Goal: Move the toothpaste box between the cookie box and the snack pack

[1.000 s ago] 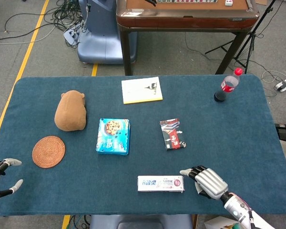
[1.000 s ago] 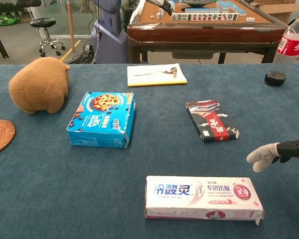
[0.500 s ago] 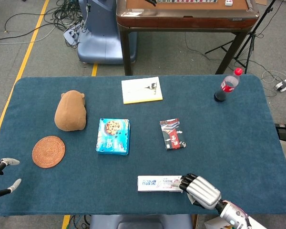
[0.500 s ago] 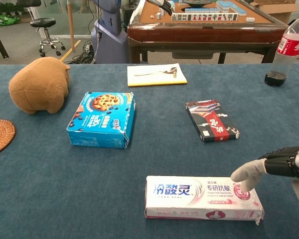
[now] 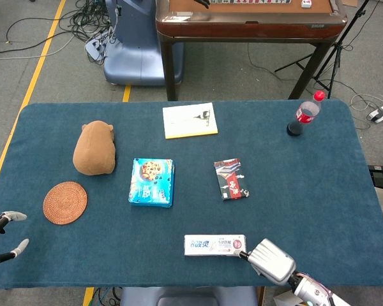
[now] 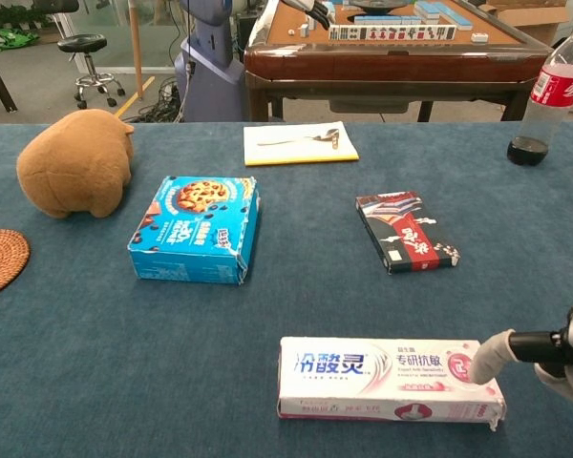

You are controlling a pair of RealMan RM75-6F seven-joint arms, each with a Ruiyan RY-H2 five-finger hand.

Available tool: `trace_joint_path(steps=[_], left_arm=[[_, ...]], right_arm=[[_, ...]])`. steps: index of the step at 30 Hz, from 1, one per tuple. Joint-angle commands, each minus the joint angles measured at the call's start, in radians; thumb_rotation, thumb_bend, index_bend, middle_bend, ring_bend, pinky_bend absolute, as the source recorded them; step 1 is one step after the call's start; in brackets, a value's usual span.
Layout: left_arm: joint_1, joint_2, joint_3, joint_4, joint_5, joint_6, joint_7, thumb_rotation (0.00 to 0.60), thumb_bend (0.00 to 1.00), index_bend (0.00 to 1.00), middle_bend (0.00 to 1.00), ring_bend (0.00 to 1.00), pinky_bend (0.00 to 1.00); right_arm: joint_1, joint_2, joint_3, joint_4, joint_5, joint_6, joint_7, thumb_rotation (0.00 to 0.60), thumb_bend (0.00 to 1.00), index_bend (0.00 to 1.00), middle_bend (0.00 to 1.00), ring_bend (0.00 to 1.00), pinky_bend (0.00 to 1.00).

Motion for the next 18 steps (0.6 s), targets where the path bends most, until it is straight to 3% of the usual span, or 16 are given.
trace_joint_path(steps=[1, 11, 18], left_arm=[[0.0, 0.0, -0.001, 0.001, -0.001, 0.0, -0.002, 0.6, 0.27, 0.35, 0.34, 0.33, 0.46], [0.0, 0.001, -0.002, 0.003, -0.003, -0.001, -0.005, 0.6, 0.27, 0.35, 0.34, 0.33, 0.46], [0.001, 0.001, -0.002, 0.003, -0.005, -0.002, -0.005, 0.6, 0.27, 0.35, 0.34, 0.33, 0.46]], right_arm=[[0.002, -0.008, 0.0, -0.008, -0.009, -0.019, -0.046, 0.6, 1.0, 0.31, 1.0, 1.0, 0.97], [0.03, -0.012, -0.009, -0.018, -0.036, -0.09, -0.141, 0.6, 1.0, 0.31, 1.0, 1.0, 0.97], [0.049, -0.027, 0.013, -0.015, -0.025, -0.141, -0.235, 0.6, 1.0, 0.31, 1.0, 1.0, 0.97]])
